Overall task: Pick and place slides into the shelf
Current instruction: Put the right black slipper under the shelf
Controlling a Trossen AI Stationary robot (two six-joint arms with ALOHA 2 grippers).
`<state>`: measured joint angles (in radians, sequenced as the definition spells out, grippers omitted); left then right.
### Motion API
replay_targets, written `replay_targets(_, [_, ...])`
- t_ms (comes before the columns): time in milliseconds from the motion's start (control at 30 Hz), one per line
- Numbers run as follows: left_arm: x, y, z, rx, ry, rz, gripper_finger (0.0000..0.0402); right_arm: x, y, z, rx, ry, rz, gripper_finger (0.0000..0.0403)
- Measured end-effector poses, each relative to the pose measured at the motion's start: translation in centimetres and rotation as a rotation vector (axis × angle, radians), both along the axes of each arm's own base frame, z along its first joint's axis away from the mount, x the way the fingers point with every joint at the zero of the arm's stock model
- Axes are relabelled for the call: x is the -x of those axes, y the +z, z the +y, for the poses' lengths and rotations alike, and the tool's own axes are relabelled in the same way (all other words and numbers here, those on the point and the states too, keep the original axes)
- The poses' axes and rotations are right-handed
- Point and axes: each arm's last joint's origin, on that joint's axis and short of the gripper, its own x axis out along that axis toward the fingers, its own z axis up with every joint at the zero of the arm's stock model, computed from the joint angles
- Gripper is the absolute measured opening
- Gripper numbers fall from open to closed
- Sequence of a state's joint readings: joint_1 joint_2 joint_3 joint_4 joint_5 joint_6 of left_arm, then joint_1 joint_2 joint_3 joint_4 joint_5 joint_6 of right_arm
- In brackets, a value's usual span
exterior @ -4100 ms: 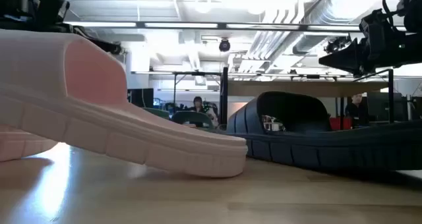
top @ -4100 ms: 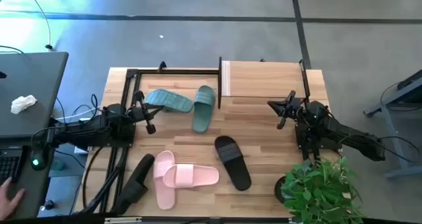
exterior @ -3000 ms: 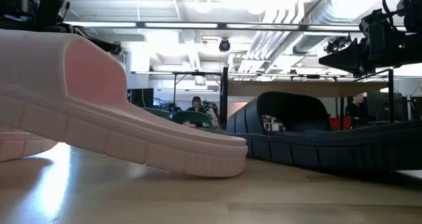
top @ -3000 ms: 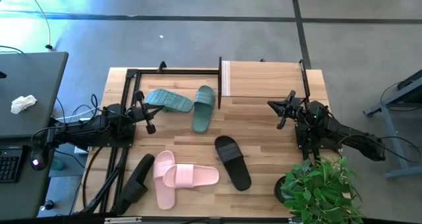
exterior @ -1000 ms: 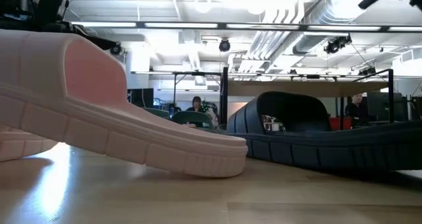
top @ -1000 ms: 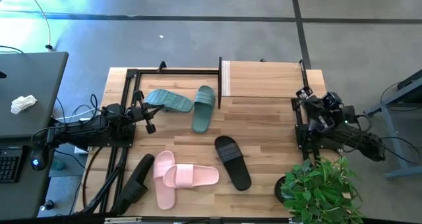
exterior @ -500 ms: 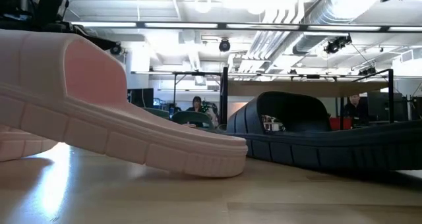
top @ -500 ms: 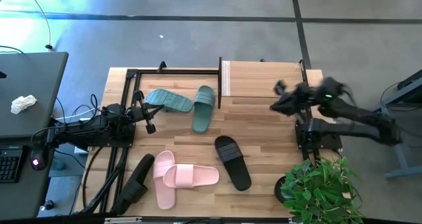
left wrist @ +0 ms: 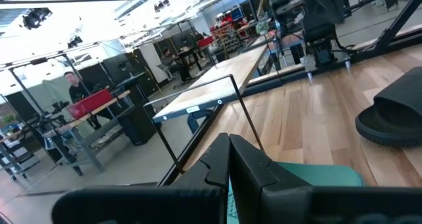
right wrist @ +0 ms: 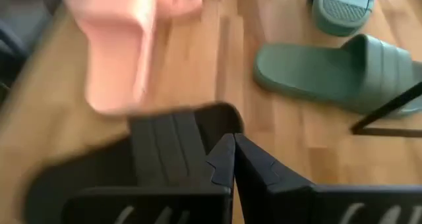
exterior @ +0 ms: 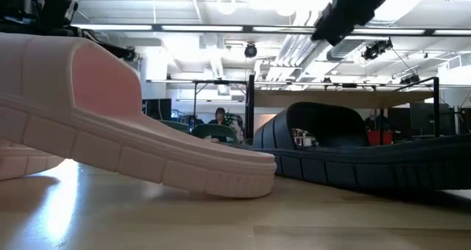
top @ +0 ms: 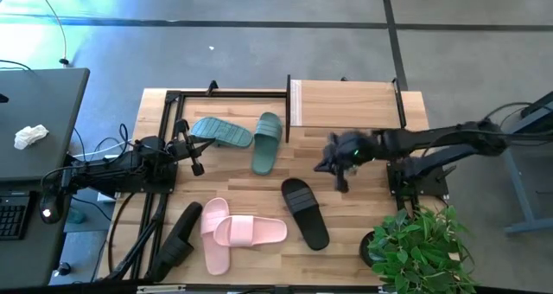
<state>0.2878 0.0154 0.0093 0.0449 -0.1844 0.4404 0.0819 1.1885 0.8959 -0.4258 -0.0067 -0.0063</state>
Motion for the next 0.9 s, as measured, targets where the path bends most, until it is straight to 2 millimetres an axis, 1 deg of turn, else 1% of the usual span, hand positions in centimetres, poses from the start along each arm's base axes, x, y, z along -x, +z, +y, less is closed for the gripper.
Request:
replay_targets(100, [0.0, 0.0, 0.0, 0.0, 0.0, -0.001, 0.0001, -1.5, 0.0, 1.8, 0.154, 0.097, 0.024, 0.0])
replay_targets(200, [0.0, 0.0, 0.0, 0.0, 0.0, -0.001, 0.0001, -3.0, -0.4, 3.5, 0.226, 0.166, 0.053, 0.0])
replay_targets(333, [0.0, 0.0, 0.0, 0.0, 0.0, -0.001, 0.0001, -5.0, -0.8, 5.2, 0.262, 0.145, 0.084, 0.0])
replay_targets(433, [0.0, 0.0, 0.0, 0.0, 0.0, -0.001, 0.0001, -6.7, -1.7, 6.3, 0.253, 0.152, 0.122, 0.0])
replay_targets(567, [0.0, 0.0, 0.0, -0.002, 0.0, 0.0, 0.0001, -8.8, -3.3, 7.8, 0.262, 0.218, 0.189, 0.0])
replay_targets(667, [0.0, 0.0, 0.0, -0.003, 0.001, 0.0, 0.0001, -9.7, -4.2, 8.5, 0.298, 0.223, 0.295, 0.0])
replay_targets(800, [0.0, 0.0, 0.0, -0.004, 0.001, 0.001, 0.0001, -10.2, -4.2, 9.1, 0.306, 0.18, 0.453, 0.0004])
replay_targets(900, [0.0, 0.0, 0.0, -0.004, 0.001, 0.001, 0.0001, -10.5, -3.8, 9.6, 0.322, 0.167, 0.529, 0.0026])
